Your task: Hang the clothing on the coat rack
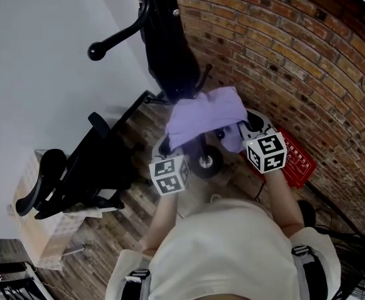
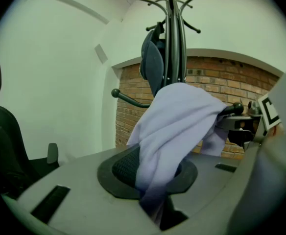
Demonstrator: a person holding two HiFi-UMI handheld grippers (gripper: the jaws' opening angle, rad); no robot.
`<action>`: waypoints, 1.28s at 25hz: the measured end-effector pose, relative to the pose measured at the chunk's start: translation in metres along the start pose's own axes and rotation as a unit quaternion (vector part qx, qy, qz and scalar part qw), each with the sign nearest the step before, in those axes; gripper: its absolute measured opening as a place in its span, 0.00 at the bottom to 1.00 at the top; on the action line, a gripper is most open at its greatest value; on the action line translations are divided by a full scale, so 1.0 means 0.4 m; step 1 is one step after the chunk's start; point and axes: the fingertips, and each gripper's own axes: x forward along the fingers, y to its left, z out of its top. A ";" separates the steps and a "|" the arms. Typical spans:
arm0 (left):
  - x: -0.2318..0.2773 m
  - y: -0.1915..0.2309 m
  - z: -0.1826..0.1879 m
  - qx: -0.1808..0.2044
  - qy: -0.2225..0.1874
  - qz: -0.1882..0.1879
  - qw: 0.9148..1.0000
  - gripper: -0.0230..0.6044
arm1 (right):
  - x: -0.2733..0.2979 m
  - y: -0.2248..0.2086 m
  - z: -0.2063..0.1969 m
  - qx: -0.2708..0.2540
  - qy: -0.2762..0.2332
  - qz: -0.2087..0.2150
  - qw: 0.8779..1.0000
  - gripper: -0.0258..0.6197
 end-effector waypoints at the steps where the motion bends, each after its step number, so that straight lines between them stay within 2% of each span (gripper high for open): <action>1: 0.005 -0.003 -0.011 0.001 0.006 -0.001 1.000 0.13 | 0.004 0.004 -0.013 0.002 0.005 0.002 1.000 0.12; 7: 0.026 -0.039 -0.078 0.007 0.041 -0.018 0.999 0.13 | 0.022 0.042 -0.090 0.011 0.033 0.018 0.999 0.13; 14: 0.045 -0.097 -0.135 0.018 0.064 -0.051 0.996 0.13 | 0.031 0.113 -0.151 0.024 0.048 0.044 0.998 0.13; 21: 0.051 -0.183 -0.181 0.023 0.077 -0.105 0.991 0.13 | 0.031 0.205 -0.189 0.039 0.051 0.091 0.994 0.13; 26: 0.046 -0.219 -0.203 0.035 0.078 -0.125 0.988 0.12 | 0.026 0.229 -0.195 0.055 0.050 0.092 0.993 0.13; 32: 0.027 -0.216 -0.203 0.027 0.078 -0.130 0.988 0.12 | 0.013 0.238 -0.195 0.060 0.052 0.084 0.993 0.12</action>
